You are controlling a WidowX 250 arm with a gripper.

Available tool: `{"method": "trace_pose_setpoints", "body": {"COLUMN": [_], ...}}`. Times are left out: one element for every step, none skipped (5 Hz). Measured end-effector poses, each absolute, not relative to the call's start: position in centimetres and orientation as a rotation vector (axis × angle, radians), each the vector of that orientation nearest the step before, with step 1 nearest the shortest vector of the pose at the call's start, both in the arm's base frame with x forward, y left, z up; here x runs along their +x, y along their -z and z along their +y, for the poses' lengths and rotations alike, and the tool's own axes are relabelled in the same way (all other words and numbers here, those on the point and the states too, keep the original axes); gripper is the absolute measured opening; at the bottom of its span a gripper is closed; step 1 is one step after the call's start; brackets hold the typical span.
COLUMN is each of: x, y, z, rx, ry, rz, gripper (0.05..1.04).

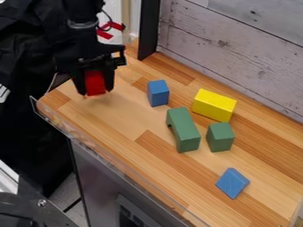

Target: Pick up and place back red wood

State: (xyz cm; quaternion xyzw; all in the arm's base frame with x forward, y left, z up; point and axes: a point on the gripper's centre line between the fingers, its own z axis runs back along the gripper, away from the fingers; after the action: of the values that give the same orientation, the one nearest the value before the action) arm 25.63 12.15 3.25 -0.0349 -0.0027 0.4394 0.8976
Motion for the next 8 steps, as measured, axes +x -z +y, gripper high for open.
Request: {"method": "trace_pose_setpoints", "body": {"x": [25.5, 25.3, 25.3, 25.1, 24.6, 24.8, 24.9, 25.1], "y": [-2.0, -0.9, -0.5, -0.3, -1.5, -5.2, -8.1, -10.2], "z": [12.1, 12.0, 12.2, 12.1, 11.4, 11.3, 10.1, 8.1], "rx": [-0.073, -0.073, -0.054, -0.048, -0.067, -0.060, -0.016, 0.026], "ry": [-0.930, -0.941, -0.929, -0.930, -0.921, -0.893, -0.829, -0.709], "rz": [0.024, 0.053, 0.063, 0.078, 0.072, -0.026, -0.069, -0.093], "gripper": [0.598, 0.598, 0.654, 0.930, 1.003, 1.000, 1.000, 1.000]}}
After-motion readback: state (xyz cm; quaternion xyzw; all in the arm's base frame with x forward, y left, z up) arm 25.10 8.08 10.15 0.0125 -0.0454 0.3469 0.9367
